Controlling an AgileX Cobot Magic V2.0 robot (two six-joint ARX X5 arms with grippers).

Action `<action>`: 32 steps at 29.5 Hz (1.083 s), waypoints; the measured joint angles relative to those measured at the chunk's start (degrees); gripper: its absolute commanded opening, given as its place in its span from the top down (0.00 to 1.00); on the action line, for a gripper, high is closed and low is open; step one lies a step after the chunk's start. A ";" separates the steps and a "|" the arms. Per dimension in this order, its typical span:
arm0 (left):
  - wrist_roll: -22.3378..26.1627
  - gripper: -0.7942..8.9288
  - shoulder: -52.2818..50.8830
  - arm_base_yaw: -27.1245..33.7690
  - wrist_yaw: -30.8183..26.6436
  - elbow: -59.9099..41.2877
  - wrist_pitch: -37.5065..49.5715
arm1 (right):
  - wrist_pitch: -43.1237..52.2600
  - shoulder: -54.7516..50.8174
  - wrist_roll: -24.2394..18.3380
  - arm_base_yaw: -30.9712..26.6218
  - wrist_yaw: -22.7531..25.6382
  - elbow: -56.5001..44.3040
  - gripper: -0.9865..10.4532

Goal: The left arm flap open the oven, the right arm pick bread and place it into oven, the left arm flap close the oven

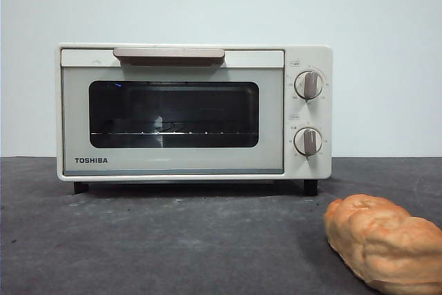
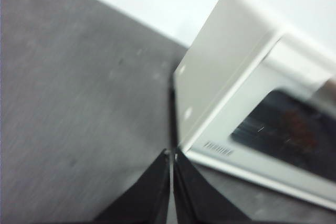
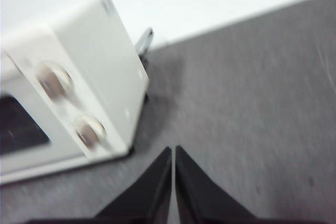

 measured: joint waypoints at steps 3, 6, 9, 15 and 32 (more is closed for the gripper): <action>-0.52 0.90 0.96 0.00 0.26 4.48 -1.66 | -0.04 0.15 0.90 0.00 0.00 3.54 0.91; -0.52 0.90 3.04 0.00 0.31 8.74 -4.33 | -1.88 1.53 1.16 0.00 0.00 7.63 0.91; -0.15 0.90 5.95 0.02 1.90 13.18 -7.04 | -4.15 4.33 1.03 0.00 -0.22 12.28 0.91; 4.70 0.90 14.16 0.00 8.22 23.19 -13.81 | -11.43 12.98 -2.51 0.00 -5.31 22.51 0.91; 24.92 0.90 33.94 -2.38 21.49 40.68 -38.23 | -43.08 36.44 -20.68 2.60 -16.87 41.18 0.91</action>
